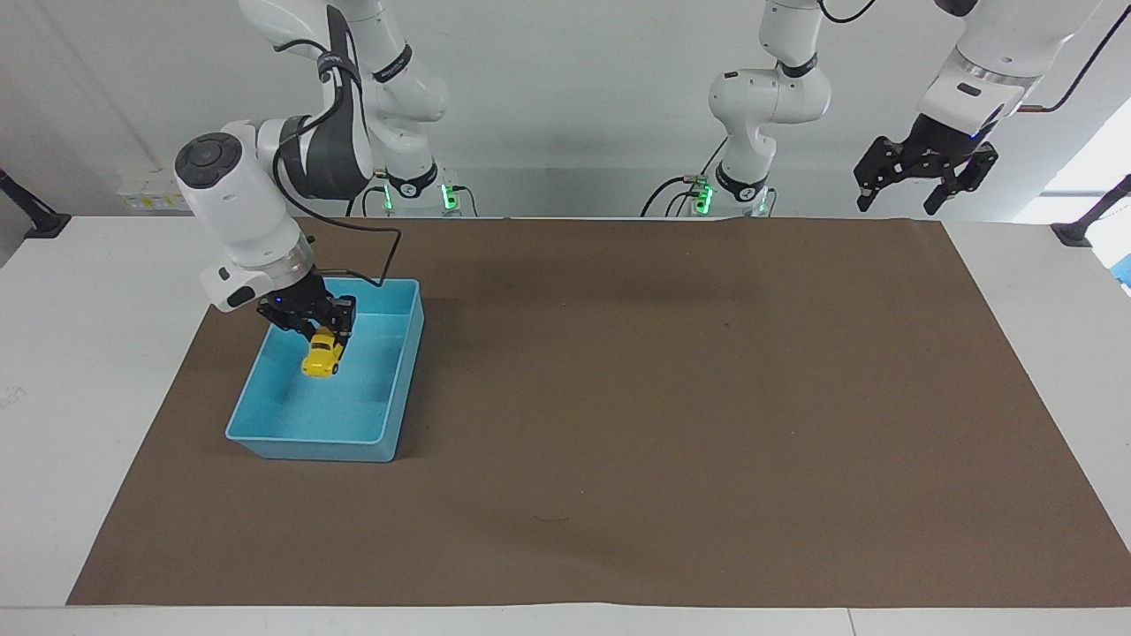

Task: Wind up and store yellow beetle car
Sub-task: 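Lift the car with the right gripper and carry it over the bin, then lower the car into the bin and open the right gripper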

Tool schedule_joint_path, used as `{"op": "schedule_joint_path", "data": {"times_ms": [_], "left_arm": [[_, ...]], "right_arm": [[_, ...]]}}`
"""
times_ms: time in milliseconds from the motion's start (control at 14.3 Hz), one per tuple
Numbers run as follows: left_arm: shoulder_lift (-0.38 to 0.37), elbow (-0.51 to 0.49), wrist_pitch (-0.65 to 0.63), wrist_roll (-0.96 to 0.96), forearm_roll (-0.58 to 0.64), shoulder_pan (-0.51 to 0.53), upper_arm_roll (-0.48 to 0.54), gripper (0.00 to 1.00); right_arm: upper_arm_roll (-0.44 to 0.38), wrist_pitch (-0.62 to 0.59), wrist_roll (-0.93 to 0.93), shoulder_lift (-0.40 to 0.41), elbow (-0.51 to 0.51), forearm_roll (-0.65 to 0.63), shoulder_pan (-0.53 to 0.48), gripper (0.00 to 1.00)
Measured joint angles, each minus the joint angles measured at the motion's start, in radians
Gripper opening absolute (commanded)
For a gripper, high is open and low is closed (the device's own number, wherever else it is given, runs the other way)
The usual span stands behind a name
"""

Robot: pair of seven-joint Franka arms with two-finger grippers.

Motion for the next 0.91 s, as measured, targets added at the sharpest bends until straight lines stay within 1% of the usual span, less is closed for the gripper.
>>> {"op": "schedule_joint_path", "data": {"times_ms": [210,700,910], "left_arm": [[0.000,0.000,0.000,0.000,0.000,0.000,0.000,1.00],[0.000,0.000,0.000,0.000,0.000,0.000,0.000,1.00],[0.000,0.000,0.000,0.000,0.000,0.000,0.000,1.00]], "right_arm": [[0.000,0.040,0.000,0.021,-0.031,0.000,0.000,0.00],[-0.003,0.076,0.000,0.072,-0.082,-0.001,-0.003,0.00],[-0.003,0.098,0.000,0.081,-0.110,-0.002,-0.005,0.00]]}}
